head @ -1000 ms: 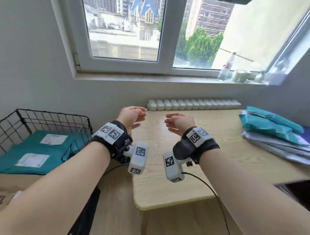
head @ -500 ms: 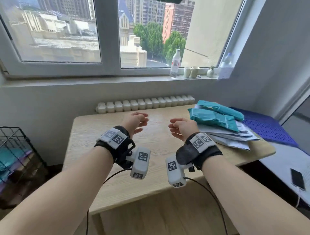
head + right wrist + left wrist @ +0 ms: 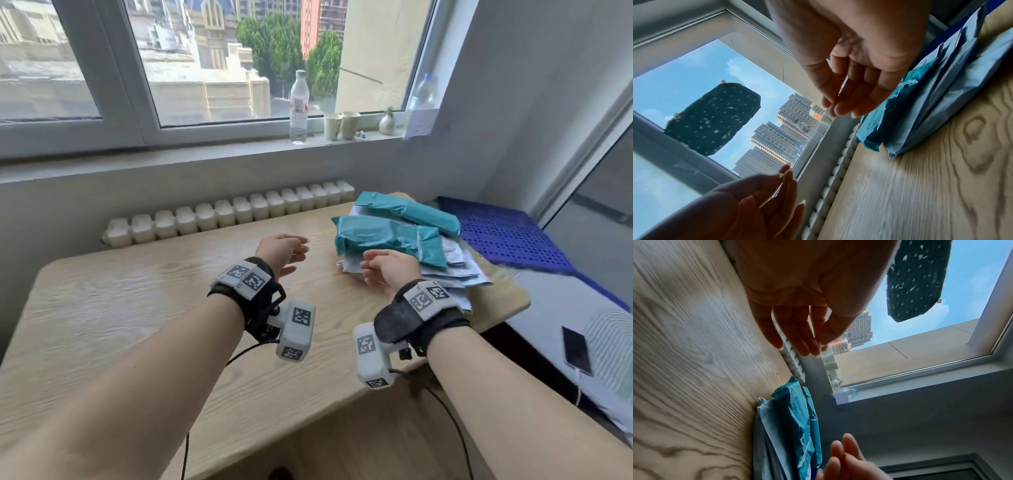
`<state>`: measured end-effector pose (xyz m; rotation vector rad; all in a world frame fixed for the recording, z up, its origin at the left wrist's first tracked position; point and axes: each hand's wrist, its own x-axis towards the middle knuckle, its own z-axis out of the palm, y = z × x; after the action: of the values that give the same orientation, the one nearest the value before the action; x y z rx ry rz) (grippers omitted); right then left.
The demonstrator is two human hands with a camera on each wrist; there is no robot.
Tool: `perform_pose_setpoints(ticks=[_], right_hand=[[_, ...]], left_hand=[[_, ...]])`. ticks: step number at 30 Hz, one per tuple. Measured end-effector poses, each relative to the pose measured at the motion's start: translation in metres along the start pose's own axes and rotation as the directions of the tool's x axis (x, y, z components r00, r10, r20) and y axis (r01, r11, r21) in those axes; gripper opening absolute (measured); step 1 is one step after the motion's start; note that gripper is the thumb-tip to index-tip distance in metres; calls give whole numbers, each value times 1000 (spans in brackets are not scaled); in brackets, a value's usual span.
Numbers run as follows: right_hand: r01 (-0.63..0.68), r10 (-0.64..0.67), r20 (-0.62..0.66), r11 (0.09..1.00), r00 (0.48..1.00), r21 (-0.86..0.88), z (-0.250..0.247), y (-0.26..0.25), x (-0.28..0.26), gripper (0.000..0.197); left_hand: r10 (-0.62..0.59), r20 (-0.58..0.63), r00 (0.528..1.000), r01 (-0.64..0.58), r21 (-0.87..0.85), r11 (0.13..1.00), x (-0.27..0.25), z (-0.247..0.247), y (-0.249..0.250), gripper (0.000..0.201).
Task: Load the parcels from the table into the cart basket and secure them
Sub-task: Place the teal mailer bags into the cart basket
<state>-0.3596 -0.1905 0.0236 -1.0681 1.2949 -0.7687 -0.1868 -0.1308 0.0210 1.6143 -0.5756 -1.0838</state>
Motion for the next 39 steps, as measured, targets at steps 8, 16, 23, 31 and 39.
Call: perform_pose_setpoints(ticks=[8, 16, 23, 31, 39], right_hand=[[-32, 34, -106, 999, 994, 16, -36, -53, 117, 31], [-80, 75, -100, 995, 992, -54, -64, -59, 215, 30], [-72, 66, -52, 990, 996, -124, -96, -81, 323, 31], [-50, 38, -43, 951, 998, -307, -125, -83, 442, 30], [-81, 81, -16, 918, 997, -389, -129, -66, 501, 24]], left_hand=[[-36, 77, 996, 36, -7, 999, 105, 65, 34, 23], [-107, 17, 994, 107, -7, 994, 175, 108, 36, 23], [-164, -90, 982, 158, -68, 985, 235, 151, 52, 25], [-274, -164, 947, 261, -99, 960, 317, 235, 57, 18], [-420, -125, 899, 399, -165, 902, 373, 282, 53, 12]])
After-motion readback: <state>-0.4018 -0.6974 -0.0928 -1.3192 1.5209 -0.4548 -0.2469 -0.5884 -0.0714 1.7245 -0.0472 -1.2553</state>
